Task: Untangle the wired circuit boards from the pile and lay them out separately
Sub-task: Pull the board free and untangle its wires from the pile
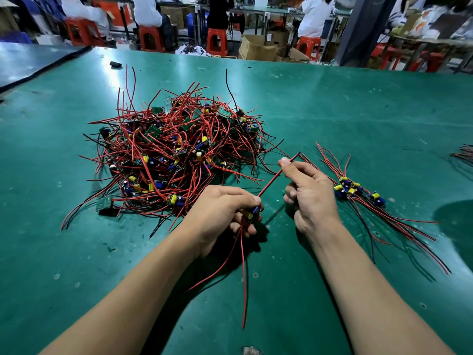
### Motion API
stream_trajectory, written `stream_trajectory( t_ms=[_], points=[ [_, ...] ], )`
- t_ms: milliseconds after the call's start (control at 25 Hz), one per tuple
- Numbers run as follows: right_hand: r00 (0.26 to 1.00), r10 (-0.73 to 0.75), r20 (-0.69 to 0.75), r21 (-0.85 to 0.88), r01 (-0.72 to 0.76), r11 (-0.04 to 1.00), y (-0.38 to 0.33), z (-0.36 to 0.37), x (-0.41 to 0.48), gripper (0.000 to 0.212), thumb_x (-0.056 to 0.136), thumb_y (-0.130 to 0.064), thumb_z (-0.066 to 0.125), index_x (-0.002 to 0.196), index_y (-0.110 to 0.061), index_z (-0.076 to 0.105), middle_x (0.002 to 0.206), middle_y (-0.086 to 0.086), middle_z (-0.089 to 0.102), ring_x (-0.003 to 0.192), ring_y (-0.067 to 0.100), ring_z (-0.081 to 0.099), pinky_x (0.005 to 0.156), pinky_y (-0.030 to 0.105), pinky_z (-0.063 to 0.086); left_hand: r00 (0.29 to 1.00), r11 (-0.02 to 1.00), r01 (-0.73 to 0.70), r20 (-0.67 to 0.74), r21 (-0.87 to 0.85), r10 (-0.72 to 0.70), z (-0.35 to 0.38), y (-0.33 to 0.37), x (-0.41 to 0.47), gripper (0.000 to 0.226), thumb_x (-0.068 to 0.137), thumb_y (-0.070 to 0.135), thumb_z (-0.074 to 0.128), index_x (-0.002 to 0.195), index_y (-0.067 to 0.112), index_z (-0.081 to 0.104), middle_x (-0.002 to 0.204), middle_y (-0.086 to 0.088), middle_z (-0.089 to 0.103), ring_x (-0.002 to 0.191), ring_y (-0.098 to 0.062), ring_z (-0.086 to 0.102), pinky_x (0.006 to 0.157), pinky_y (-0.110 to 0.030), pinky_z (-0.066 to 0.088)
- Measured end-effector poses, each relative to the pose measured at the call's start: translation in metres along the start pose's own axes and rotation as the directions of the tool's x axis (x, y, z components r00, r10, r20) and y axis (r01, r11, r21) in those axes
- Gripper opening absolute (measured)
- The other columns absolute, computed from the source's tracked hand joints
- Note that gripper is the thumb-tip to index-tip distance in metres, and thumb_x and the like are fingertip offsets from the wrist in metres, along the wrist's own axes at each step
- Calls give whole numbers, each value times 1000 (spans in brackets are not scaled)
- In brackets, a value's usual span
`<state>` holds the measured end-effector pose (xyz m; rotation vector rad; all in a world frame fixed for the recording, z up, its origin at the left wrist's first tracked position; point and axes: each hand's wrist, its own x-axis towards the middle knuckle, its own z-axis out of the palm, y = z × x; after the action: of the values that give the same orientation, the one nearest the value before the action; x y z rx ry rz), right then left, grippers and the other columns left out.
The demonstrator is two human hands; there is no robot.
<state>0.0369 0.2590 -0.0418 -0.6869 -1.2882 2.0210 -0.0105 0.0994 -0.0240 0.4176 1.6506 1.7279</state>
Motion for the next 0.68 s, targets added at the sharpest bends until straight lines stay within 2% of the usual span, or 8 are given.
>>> stream_trajectory(
  t_ms=[120,280,320,400,480,640,680],
  points=[
    [997,-65,-39,-23,64,998,-1,-3,3,18,85,-7,77,73,-15,66,55,-8,56,34,4,29,36,16,23,1000,999,-11,-11,47,11,0,-2,0,13,85,4,68,73,2,72,59,-12,61,44,-24,58,40,-23,46],
    [992,-113,-59,-79,108,991,0,-9,7,21,83,-9,80,70,-17,65,56,-7,59,37,5,32,41,16,27,1000,995,-9,-7,101,10,-5,-3,2,13,86,5,68,77,-4,71,63,-15,59,46,-25,59,43,-25,48],
    [983,-176,-50,-157,166,974,0,-12,8,21,82,-11,81,70,-18,65,59,-6,61,41,5,38,45,17,32,1000,994,-1,-1,106,1,-6,-3,1,13,86,5,68,78,-6,71,66,-19,58,46,-26,59,43,-26,49],
    [936,-353,-3,-370,327,869,0,-16,8,19,79,-16,84,70,-21,68,69,-7,67,57,4,55,60,19,44,1000,994,24,9,110,-25,-8,-1,0,13,85,4,68,78,-6,71,74,-24,57,46,-26,59,43,-26,50],
    [902,-430,31,-442,399,803,0,-18,7,18,76,-20,86,70,-23,69,73,-11,70,67,0,59,68,13,45,999,993,41,9,109,-42,-11,0,-2,12,85,2,67,77,-4,72,78,-26,57,45,-26,59,42,-26,50],
    [933,-361,1,-386,333,860,2,-21,10,21,80,-26,84,67,-25,67,60,-15,62,57,2,52,61,21,41,999,994,48,21,98,-50,-12,1,-3,12,86,1,66,80,-9,70,74,-23,61,45,-26,58,43,-26,50],
    [926,-377,0,-408,344,846,3,-22,11,22,81,-27,83,67,-26,66,60,-15,61,57,2,52,62,22,40,998,994,44,30,102,-47,-11,0,-3,12,86,1,66,80,-8,70,71,-22,61,45,-25,58,43,-26,50]
  ],
)
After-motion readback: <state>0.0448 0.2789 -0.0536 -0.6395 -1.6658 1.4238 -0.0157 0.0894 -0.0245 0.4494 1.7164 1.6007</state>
